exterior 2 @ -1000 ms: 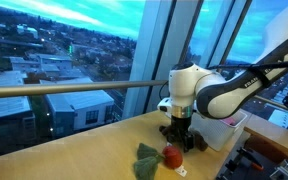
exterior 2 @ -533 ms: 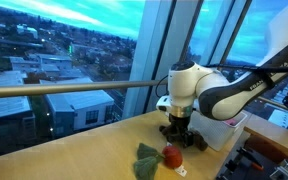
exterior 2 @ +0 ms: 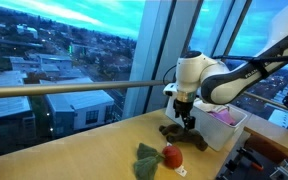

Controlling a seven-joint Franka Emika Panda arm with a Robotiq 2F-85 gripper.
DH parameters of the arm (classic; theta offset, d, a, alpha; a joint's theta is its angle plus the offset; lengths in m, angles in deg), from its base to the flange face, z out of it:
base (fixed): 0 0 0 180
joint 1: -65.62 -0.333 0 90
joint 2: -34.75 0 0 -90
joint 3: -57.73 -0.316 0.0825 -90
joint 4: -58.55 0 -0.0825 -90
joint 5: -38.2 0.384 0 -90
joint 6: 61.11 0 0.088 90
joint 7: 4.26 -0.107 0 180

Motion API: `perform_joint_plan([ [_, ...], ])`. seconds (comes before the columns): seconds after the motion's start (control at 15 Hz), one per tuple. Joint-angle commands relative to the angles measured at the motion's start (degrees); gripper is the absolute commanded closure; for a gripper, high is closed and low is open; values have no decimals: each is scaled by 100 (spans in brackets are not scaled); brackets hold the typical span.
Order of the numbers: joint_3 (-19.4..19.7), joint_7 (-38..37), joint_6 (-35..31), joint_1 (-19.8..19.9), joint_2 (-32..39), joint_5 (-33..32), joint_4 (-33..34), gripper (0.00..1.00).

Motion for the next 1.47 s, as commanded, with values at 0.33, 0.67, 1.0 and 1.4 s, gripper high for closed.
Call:
perform_joint_plan([
  [0.33, -45, 168, -620, 297, 180, 306, -239, 0],
  [0.67, -53, 297, -790, 451, 226, 689, -291, 0],
  [1.0, -56, 337, -913, 505, 309, 939, -408, 0],
  [1.4, -38, 393, -1078, 682, 364, 1131, -510, 0],
])
